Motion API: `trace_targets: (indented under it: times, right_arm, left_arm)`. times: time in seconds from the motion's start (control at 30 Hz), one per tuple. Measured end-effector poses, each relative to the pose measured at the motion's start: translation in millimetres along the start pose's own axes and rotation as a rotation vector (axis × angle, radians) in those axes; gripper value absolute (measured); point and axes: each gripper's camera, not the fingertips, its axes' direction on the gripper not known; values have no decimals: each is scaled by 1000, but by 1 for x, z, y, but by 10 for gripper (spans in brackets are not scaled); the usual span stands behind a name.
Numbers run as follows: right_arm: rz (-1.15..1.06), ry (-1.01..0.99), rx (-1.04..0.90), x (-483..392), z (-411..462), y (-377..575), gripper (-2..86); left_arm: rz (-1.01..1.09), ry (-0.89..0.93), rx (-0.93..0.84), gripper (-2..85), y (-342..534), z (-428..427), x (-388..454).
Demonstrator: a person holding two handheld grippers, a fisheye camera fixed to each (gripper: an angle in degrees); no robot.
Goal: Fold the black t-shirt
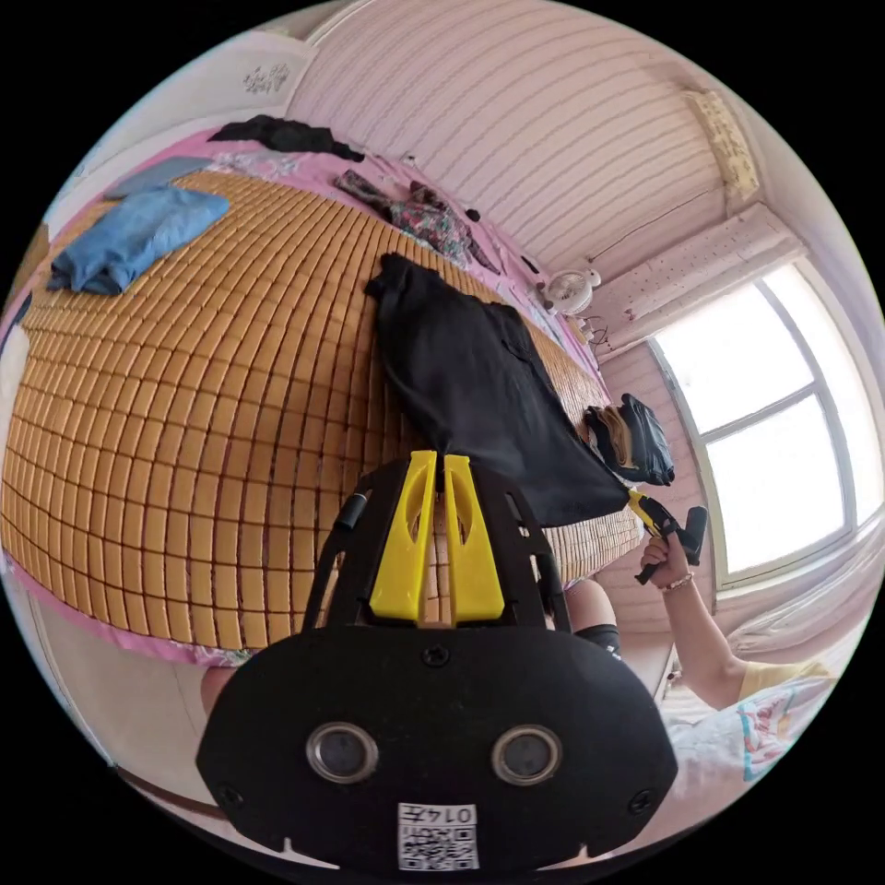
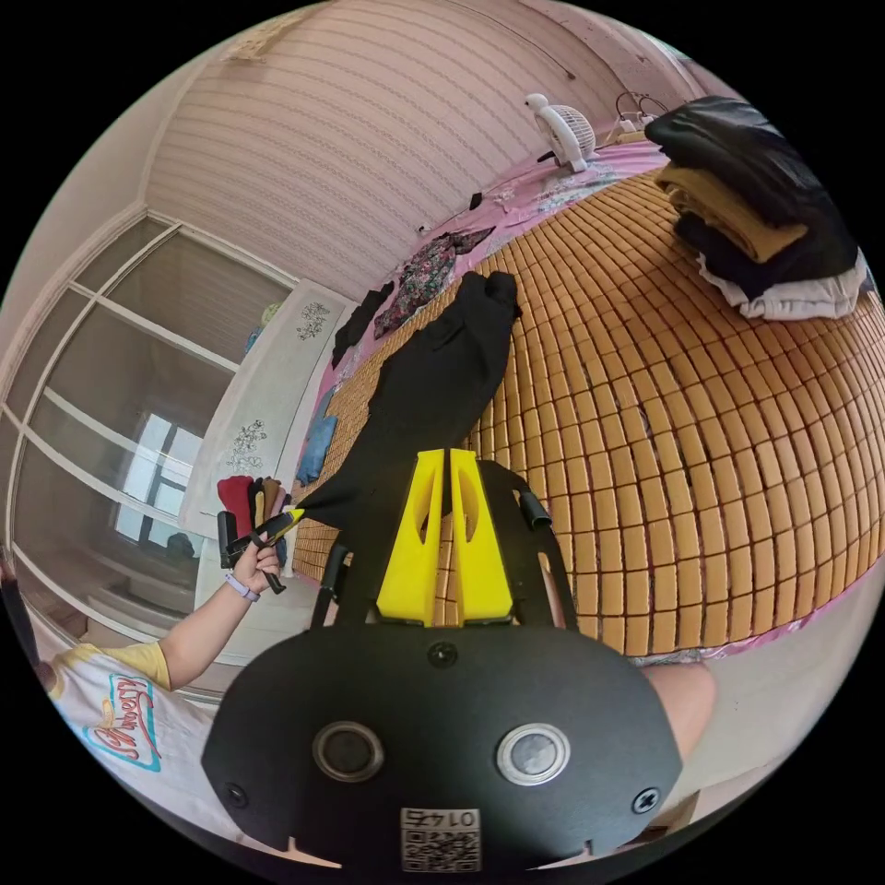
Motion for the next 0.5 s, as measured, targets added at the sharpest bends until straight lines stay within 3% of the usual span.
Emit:
trace_targets:
  times: [0.2, 0.5]
  right_arm:
    - [13, 171, -158, 23, 32, 31, 7]
    - [10, 281, -256, 13, 55, 54, 6]
  left_arm:
    - [59, -111, -188, -7, 35, 42, -17]
    - [37, -165, -260, -6, 65, 46, -33]
